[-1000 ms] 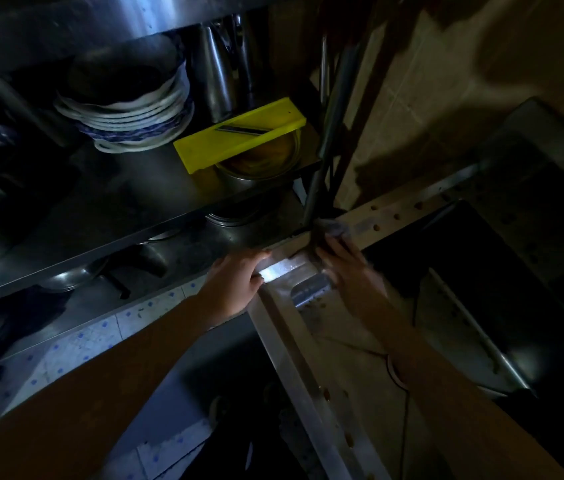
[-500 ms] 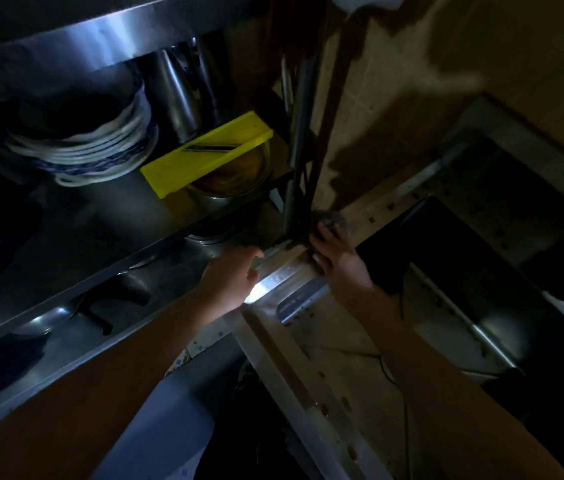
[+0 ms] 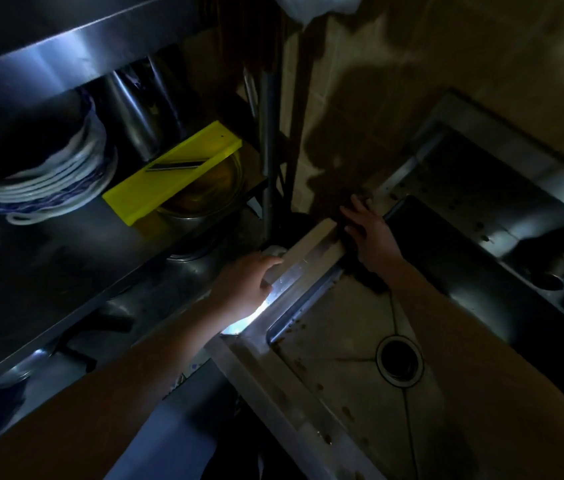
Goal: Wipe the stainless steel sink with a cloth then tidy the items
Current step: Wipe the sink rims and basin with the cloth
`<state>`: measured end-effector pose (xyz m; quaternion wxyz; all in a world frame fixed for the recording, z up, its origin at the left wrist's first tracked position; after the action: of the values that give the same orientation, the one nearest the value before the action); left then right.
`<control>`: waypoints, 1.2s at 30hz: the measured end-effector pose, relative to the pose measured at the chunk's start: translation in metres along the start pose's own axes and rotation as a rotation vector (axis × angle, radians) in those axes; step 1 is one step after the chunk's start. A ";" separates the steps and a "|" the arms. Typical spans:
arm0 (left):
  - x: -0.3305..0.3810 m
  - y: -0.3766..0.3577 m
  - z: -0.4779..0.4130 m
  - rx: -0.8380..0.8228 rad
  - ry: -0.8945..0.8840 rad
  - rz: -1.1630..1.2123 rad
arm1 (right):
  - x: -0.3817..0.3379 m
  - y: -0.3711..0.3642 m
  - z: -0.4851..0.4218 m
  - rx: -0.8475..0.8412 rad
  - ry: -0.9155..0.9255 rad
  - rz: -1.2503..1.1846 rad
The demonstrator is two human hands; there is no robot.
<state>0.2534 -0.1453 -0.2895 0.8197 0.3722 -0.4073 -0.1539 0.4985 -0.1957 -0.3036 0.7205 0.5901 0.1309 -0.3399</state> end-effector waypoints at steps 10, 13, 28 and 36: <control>0.023 0.013 -0.062 -0.021 -0.057 -0.056 | -0.008 -0.024 0.018 -0.029 0.121 0.005; 0.031 0.016 -0.080 -0.052 -0.078 -0.060 | 0.006 -0.003 0.004 0.020 0.070 0.005; 0.058 0.027 -0.140 -0.095 -0.169 -0.100 | 0.038 0.024 -0.024 0.142 -0.096 -0.144; 0.071 0.020 -0.162 -0.134 -0.187 -0.126 | 0.055 0.040 -0.037 0.135 -0.101 -0.151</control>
<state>0.4233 -0.0923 -0.2993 0.7900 0.3256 -0.4463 -0.2661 0.5725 -0.1765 -0.3157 0.6571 0.6078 0.1155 -0.4306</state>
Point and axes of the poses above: each hand's wrist, its own z-axis away from the middle knuckle, its own y-axis out of the back of the hand, x = y × z, the point moved 4 cm from there along -z, towards the middle knuckle, and after that the axes turned 14 degrees about -x, right-handed, at the moved point
